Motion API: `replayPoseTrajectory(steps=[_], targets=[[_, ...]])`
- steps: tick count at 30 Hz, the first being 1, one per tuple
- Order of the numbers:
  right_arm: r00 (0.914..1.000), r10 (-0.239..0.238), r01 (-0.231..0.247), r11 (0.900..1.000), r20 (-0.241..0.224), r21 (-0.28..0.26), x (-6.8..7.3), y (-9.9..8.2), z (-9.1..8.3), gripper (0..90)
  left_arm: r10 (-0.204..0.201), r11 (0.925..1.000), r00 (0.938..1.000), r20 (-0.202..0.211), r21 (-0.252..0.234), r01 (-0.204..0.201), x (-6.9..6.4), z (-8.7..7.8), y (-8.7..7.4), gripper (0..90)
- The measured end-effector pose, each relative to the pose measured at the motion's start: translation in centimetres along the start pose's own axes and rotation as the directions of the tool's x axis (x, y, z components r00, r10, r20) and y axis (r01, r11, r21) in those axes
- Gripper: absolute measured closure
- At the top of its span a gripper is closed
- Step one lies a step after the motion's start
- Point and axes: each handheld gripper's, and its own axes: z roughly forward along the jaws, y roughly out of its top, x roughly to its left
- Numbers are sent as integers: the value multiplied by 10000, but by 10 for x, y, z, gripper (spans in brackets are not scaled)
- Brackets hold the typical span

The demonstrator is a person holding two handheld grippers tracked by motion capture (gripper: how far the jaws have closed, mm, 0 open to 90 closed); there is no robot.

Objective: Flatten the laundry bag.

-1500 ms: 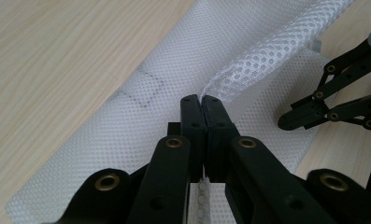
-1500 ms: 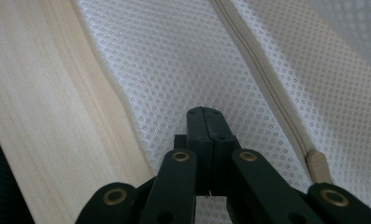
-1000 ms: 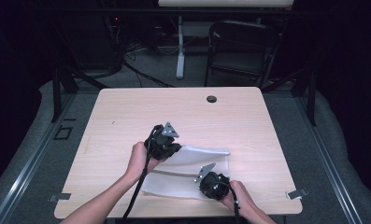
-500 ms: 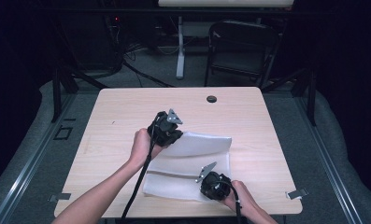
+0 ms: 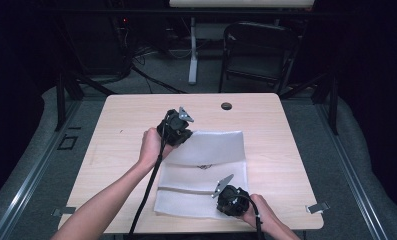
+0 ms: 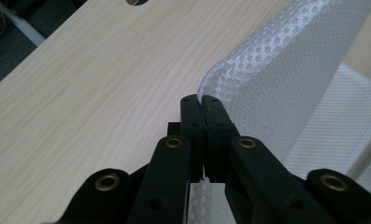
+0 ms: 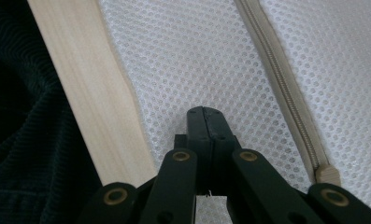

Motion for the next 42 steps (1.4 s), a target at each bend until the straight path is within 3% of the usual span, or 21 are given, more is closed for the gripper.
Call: replayPoseTrajectory(steps=[3, 5, 12, 16, 27, 31, 37, 40, 41, 42], targets=[[9998, -83, 82, 10000, -189, -49, 0, -2, 0, 900, -144, 9999, 9999, -83, 23, 145, 5, 4, 1, 892], [9994, -323, 327, 9991, -143, 253, -2, -2, -3, 900, -239, 9997, 9996, -151, 28, 240, 8, 6, 2, 892], [9991, -205, 212, 9996, -370, 179, -2, -3, -3, 900, -458, 9989, 9971, -610, -58, 455, 18, 13, 7, 892], [9998, -87, 90, 9998, -164, 150, -2, -3, -2, 900, -586, 9981, 9953, -768, -235, 569, 19, 20, 10, 891], [9994, 227, -228, 9997, -247, -32, -4, -4, -2, 900, -848, 9954, 9900, -1131, -532, 792, 23, 44, 18, 888], [9992, 353, -356, 9993, -209, -126, -4, -4, -1, 900, -1120, 9923, 9863, -1211, -666, 1045, 27, 52, 19, 883], [9980, 577, -586, 9977, -275, -331, -5, -5, 0, 900, -1376, 9897, 9804, -1407, -593, 1304, 33, 65, 20, 881], [9986, 506, -508, 9986, -155, -153, -6, -4, -1, 900, -1493, 9882, 9776, -1482, -552, 1425, 36, 72, 22, 879], [9949, 950, -971, 9930, -337, -672, -3, -6, 3, 900, -1512, 9880, 9769, -1511, -549, 1444, 37, 74, 23, 879], [9963, 780, -795, 9959, -351, -421, -5, -5, 1, 900, -1501, 9883, 9764, -1555, -498, 1440, 37, 77, 24, 876]])
